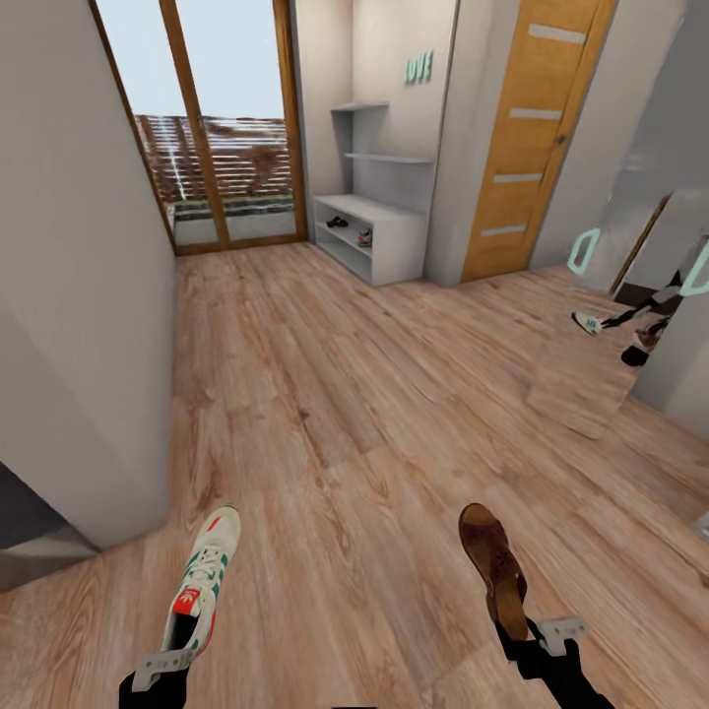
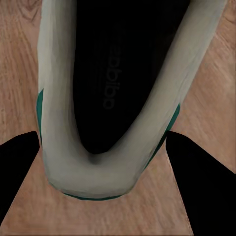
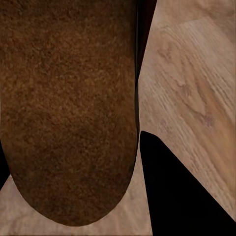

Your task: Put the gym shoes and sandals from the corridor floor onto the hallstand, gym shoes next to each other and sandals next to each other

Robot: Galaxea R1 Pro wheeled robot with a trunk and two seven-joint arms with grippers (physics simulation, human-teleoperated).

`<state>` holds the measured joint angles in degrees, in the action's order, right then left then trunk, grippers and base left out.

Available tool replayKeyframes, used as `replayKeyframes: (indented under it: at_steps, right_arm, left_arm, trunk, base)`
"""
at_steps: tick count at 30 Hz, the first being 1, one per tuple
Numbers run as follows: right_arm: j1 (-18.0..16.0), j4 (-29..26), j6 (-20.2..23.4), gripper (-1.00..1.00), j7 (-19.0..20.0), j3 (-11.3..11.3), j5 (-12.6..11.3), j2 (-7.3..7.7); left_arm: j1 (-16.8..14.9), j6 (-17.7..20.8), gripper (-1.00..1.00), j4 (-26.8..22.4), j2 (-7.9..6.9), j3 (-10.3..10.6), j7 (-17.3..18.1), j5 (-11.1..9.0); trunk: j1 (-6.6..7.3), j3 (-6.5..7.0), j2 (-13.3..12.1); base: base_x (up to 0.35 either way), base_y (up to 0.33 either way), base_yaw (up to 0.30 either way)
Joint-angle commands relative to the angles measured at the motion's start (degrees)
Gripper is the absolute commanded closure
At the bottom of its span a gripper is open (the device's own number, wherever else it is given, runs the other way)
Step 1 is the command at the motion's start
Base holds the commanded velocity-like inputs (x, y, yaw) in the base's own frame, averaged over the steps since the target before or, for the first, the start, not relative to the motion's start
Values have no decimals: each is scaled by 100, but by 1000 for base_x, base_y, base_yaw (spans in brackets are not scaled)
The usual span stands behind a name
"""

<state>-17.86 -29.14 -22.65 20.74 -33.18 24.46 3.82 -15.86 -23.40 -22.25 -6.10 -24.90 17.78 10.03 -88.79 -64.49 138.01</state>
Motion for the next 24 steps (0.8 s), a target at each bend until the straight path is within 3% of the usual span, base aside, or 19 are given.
replayKeyframes:
  at_steps: [1,6,24]
  right_arm:
    - [-7,1,-20,100,49,-48,19,-4]
    - [-4,-3,-22,100,46,-55,16,-3]
    - [-5,-10,-20,100,49,-49,18,-9]
  left_arm:
    - [-5,-24,100,2,3,-50,30,52]
    - [-5,-24,100,2,3,-50,28,52]
    - [-5,-24,100,2,0,-50,24,52]
  trunk:
    - [-2,-4,2]
    - [-2,-4,2]
    - [-2,44,2]
  base:
    - [339,-86,17]
    - [339,-103,130]
    - [339,-130,242]
